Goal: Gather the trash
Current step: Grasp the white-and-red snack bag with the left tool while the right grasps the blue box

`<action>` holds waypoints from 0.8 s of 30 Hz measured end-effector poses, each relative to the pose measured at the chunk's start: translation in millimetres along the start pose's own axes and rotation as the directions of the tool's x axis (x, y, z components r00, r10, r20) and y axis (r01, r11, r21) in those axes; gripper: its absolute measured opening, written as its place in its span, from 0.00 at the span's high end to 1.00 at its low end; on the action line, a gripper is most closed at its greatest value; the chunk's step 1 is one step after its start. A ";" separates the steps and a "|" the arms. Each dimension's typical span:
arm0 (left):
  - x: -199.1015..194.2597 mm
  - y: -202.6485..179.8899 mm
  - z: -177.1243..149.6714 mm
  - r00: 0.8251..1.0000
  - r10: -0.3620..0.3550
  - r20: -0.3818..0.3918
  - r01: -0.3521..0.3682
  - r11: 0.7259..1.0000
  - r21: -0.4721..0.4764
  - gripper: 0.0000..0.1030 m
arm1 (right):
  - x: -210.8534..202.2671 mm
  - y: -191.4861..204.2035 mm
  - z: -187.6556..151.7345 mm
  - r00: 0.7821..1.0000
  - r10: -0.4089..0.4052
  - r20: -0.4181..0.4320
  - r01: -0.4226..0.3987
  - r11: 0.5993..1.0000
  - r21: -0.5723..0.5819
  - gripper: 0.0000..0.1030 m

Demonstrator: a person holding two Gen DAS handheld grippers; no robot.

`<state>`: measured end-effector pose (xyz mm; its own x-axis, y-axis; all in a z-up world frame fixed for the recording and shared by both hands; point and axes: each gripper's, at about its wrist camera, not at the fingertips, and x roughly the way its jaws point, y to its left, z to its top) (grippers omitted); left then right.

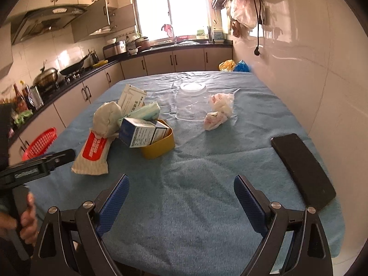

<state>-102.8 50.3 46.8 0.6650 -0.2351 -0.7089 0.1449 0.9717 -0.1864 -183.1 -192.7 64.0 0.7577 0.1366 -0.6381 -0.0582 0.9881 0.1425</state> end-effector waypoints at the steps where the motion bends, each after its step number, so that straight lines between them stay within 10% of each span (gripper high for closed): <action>1: 7.2 -3.4 2.7 1.000 0.010 -0.010 -0.010 1.000 0.008 0.20 | 0.1 -2.3 2.0 1.000 0.014 -0.002 -0.014 1.000 0.010 0.08; 10: 62.0 -13.0 13.8 0.994 0.051 -0.101 -0.051 0.999 0.002 0.36 | 3.4 3.7 16.8 0.994 0.105 0.022 -0.104 0.994 -0.041 0.10; 13: 62.4 -11.4 15.8 0.994 0.048 -0.098 -0.049 0.999 -0.004 0.59 | 9.4 23.6 21.2 0.992 0.123 0.032 -0.118 0.984 -0.137 0.10; 24: 30.0 5.7 5.0 0.997 -0.014 -0.074 0.013 1.000 -0.018 0.59 | 61.5 77.5 33.7 0.996 0.087 0.010 -0.074 0.891 -0.447 0.10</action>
<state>-78.4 48.9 27.9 0.6067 -0.2496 -0.7547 0.1398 0.9681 -0.2077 -119.1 -110.1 61.4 0.7561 0.2216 -0.6157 -0.3983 0.9024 -0.1643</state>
